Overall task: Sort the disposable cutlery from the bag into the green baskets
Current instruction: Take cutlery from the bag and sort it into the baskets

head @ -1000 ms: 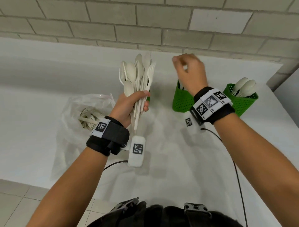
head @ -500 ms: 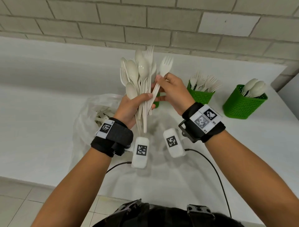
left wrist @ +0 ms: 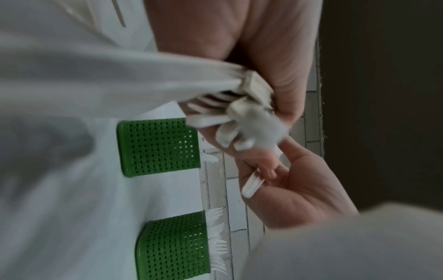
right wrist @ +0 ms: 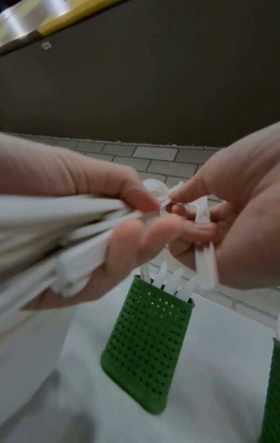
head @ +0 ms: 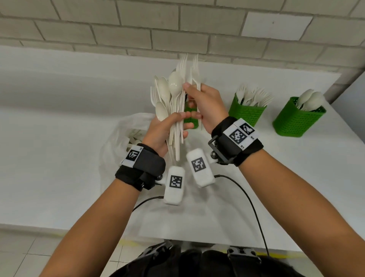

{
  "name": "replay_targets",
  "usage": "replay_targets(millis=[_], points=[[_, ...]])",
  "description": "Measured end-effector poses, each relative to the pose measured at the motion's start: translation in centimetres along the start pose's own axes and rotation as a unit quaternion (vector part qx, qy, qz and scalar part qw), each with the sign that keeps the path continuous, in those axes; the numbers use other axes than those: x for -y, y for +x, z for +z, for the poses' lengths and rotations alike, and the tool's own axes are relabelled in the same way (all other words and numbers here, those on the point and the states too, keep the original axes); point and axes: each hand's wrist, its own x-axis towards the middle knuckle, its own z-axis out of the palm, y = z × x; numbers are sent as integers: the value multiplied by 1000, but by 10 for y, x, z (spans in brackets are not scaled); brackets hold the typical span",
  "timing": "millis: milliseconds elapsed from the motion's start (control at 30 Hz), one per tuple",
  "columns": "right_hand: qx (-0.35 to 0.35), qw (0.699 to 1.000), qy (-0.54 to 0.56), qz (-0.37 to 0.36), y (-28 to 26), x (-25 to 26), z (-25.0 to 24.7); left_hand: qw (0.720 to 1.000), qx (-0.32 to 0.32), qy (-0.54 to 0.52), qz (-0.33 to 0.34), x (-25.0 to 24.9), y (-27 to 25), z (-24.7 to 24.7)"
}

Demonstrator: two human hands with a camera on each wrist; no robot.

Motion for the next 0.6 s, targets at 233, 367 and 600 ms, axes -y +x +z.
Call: replay_targets(millis=[233,367,600], points=[[-98,993,47,-56,14,18,3,998,-30,-44,-27,3,0,-11],[-86,995,34,-32,13,17,1,999,-14,-13,-29,5,-1,-13],[-86,992,-50,-74,15,30,-7,994,-13,109,23,7,-5,-13]])
